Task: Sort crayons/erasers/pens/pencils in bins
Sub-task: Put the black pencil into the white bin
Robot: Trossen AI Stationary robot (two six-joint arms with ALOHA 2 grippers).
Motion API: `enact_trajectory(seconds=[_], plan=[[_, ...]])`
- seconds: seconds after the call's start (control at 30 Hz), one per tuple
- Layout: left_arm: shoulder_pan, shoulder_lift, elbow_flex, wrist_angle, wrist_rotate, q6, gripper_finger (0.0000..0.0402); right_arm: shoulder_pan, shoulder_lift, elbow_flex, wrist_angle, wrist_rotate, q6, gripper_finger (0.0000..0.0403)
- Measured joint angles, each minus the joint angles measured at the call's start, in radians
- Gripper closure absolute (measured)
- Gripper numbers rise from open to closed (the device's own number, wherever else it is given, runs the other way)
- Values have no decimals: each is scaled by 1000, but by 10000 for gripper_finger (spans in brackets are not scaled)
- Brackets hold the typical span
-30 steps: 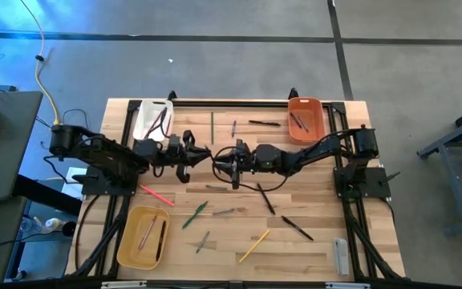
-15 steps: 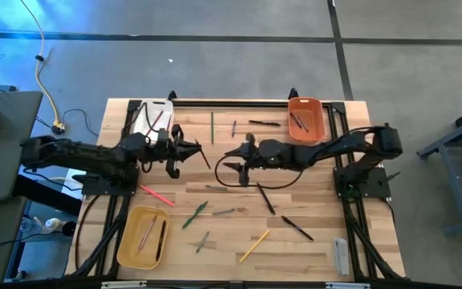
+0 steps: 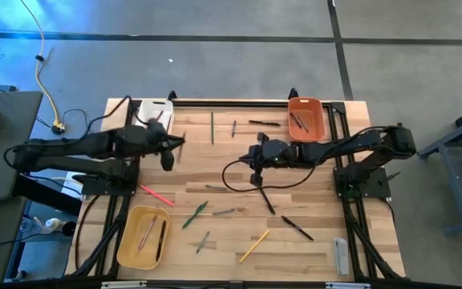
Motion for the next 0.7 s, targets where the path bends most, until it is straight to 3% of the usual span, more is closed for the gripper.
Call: enact_trajectory(seconds=[0.2, 0.33, 0.43, 0.7], plan=[[29, 6, 174, -423, -198, -76, 401, 0, 2, -3, -3, 0, -17, 395], [135, 19, 228, -499, -223, -40, 401, 0, 2, -3, -3, 0, -27, 401], [252, 41, 249, -497, -196, 37, 401, 0, 2, -3, -3, 0, -26, 400], [564, 169, 264, -443, 9, 207, 401, 19, 2, -3, -3, -1, -40, 402]])
